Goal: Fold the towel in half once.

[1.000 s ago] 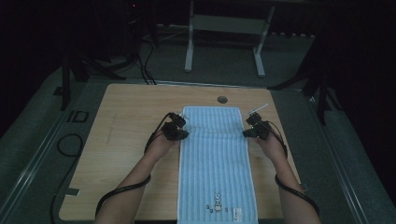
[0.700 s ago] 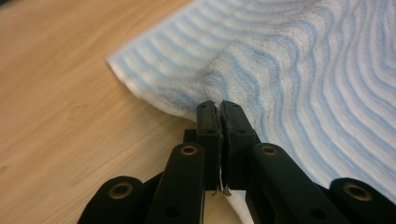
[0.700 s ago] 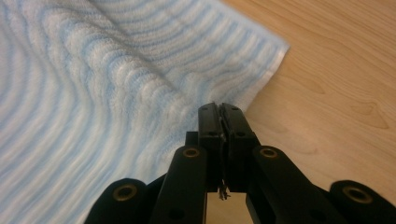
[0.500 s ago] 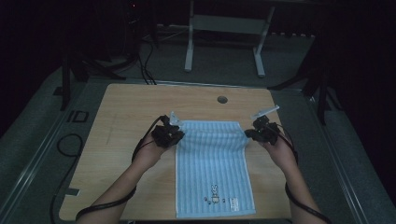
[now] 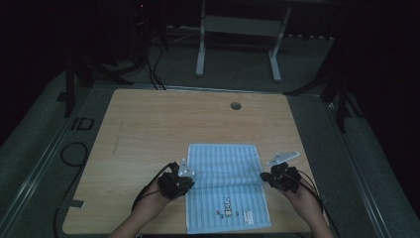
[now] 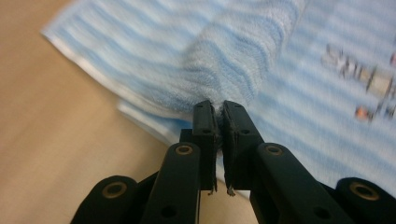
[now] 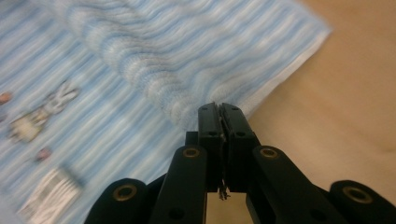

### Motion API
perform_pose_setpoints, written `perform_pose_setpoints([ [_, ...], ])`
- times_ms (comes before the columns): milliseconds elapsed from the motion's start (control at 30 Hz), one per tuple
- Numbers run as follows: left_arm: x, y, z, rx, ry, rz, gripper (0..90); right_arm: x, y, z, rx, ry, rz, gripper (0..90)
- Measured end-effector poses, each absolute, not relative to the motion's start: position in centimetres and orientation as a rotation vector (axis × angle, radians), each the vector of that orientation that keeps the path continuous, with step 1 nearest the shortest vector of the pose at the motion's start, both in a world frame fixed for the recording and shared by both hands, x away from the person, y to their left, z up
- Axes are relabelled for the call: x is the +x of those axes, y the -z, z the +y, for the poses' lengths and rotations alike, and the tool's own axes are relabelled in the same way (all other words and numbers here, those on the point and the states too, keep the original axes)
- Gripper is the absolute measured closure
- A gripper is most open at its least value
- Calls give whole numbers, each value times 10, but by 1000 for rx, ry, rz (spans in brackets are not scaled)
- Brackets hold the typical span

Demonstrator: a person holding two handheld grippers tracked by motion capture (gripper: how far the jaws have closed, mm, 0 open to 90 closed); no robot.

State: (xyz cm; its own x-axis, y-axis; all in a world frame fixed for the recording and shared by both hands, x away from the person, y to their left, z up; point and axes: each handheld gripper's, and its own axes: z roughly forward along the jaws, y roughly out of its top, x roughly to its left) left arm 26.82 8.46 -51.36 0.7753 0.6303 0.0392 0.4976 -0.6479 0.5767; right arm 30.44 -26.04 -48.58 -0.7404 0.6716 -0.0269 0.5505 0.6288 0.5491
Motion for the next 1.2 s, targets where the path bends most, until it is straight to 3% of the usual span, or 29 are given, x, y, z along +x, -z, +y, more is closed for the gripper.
perform_pose_setpoints([
  [467, 261, 535, 92, 2437, -237, 868, 809, 293, 524, -261, 1071, -682, 2708, 841],
  [500, 260, 533, 93, 2437, -241, 871, 775, 293, 523, -261, 1064, -679, 2711, 787],
  [567, 260, 527, 94, 2424, -233, 881, 601, 292, 515, -262, 1073, -689, 2716, 782],
  [667, 259, 518, 94, 2401, -256, 866, 471, 289, 499, -262, 1053, -732, 2699, 731],
  [800, 265, 520, 87, 2416, -233, 829, 444, 288, 492, -250, 1008, -750, 2697, 658],
  [933, 273, 531, 77, 2465, -233, 808, 442, 290, 507, -237, 1020, -724, 2739, 574],
  [1200, 294, 536, 70, 2467, -224, 796, 438, 301, 525, -238, 1044, -649, 2729, 546],
])
